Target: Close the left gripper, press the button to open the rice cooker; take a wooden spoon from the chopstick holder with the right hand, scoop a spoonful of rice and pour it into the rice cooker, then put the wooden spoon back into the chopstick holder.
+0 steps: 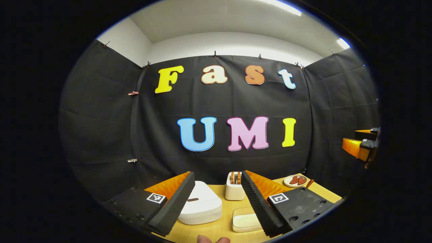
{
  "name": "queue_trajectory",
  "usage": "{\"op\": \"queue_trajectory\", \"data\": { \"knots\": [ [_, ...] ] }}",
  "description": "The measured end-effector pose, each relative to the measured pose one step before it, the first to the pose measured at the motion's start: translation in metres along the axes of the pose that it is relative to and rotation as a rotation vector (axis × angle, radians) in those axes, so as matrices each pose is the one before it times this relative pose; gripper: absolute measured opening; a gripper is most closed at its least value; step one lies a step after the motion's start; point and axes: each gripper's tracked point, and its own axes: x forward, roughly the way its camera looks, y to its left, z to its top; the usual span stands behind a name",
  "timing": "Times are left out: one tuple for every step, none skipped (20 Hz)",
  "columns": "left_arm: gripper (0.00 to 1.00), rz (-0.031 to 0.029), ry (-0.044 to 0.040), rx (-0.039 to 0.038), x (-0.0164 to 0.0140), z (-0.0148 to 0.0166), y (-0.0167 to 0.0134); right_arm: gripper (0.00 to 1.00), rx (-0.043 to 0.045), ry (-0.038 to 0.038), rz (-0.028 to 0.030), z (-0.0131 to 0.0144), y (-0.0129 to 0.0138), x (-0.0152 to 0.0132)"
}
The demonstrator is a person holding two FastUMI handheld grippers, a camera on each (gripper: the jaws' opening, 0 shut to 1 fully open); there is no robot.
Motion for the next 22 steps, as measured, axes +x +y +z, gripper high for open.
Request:
{"op": "queue_trajectory", "data": {
  "knots": [
    [0.95, 0.00050, -0.00083, -0.00095, -0.00009, -0.00070, 0.00001, 0.98, -0.00094, -0.00023, -0.00035, -0.00012, -0.00023, 0.00007],
    [0.95, -0.00057, -0.00114, -0.00110, -0.00080, 0.00143, 0.00019, 0.98, 0.00028, 0.00002, 0.00037, 0.00055, 0.00021, 0.00011],
    [0.95, -0.00294, -0.00197, -0.00153, 0.00027, -0.00034, -0.00104, 0.98, -0.00161, -0.00230, -0.00067, 0.00055, 0.00079, -0.00021],
    [0.95, -0.00379, -0.00199, -0.00034, -0.00022, 0.00133, -0.00092, 0.98, -0.00533, -0.00446, -0.00306, 0.00124, -0.00060, -0.00098],
    [0.95, -0.00092, -0.00068, 0.00151, 0.00042, -0.00085, 0.00015, 0.98, -0.00550, -0.00357, -0.00016, 0.00056, -0.00007, -0.00003],
    [0.95, -0.00312, 0.00002, 0.00171, 0.00016, 0.00050, -0.00099, 0.98, -0.00496, -0.00053, -0.00022, 0.00043, 0.00023, 0.00017],
    [0.95, -0.00164, -0.00078, 0.00093, 0.00015, 0.00007, 0.00007, 0.98, -0.00187, 0.00097, 0.00062, -0.00044, 0.00008, 0.00009],
    [0.95, -0.00001, 0.00042, 0.00004, 0.00006, 0.00071, 0.00016, 0.98, 0.00144, 0.00164, 0.00033, -0.00057, 0.00044, 0.00040],
    [0.95, -0.00035, 0.00138, -0.00138, 0.00038, -0.00140, -0.00037, 0.98, 0.00157, 0.00112, 0.00069, -0.00001, 0.00001, -0.00038],
    [0.95, 0.00016, 0.00168, -0.00185, -0.00013, -0.00036, -0.00022, 0.98, -0.00020, -0.00075, 0.00027, -0.00002, 0.00060, 0.00036],
    [0.95, -0.00215, 0.00061, -0.00107, 0.00103, -0.00070, -0.00013, 0.98, -0.00188, -0.00029, -0.00013, 0.00025, -0.00008, 0.00032],
    [0.95, -0.00117, -0.00008, 0.00066, -0.00024, 0.00093, -0.00034, 0.98, -0.00119, -0.00060, -0.00004, 0.00033, -0.00006, -0.00043],
    [0.94, -0.00004, -0.00220, 0.00129, 0.00054, 0.00065, 0.00094, 0.98, 0.00085, -0.00263, 0.00034, 0.00088, -0.00036, 0.00044],
    [0.94, 0.00044, -0.00398, 0.00206, -0.00005, 0.00134, 0.00082, 0.98, 0.00014, -0.00146, -0.00127, 0.00103, 0.00017, 0.00059],
    [0.91, -0.00207, -0.00435, 0.00064, 0.00016, 0.00056, 0.00046, 0.98, -0.00021, -0.00045, -0.00056, -0.00126, -0.00054, 0.00084],
    [0.89, -0.00368, -0.00034, -0.00138, 0.00089, 0.00156, 0.00011, 0.98, -0.00167, 0.00058, 0.00079, -0.00039, 0.00085, 0.00047],
    [0.77, -0.00726, 0.00795, -0.00356, 0.00100, -0.00215, -0.00128, 0.98, -0.00333, -0.00056, 0.00083, 0.00022, 0.00013, 0.00032],
    [0.66, -0.01333, 0.01424, -0.00973, 0.00139, -0.00155, -0.00060, 0.98, -0.00424, -0.00001, -0.00074, 0.00019, -0.00017, 0.00044],
    [0.55, -0.02075, 0.01081, -0.01554, 0.00091, -0.00086, -0.00141, 0.98, -0.00110, -0.00099, 0.00142, -0.00023, 0.00067, 0.00010],
    [0.44, -0.02126, 0.00597, -0.01911, 0.00287, -0.00102, -0.00107, 0.98, 0.00221, 0.00108, 0.00274, 0.00033, 0.00118, 0.00072],
    [0.34, -0.01231, 0.00154, -0.01378, 0.00176, 0.00060, 0.00287, 0.98, 0.00215, 0.00170, 0.00054, -0.00093, 0.00024, 0.00044],
    [0.21, -0.01553, -0.00281, -0.01172, 0.00191, 0.00240, 0.00251, 0.98, 0.00025, 0.00019, -0.00088, -0.00005, -0.00001, 0.00036]
  ]
}}
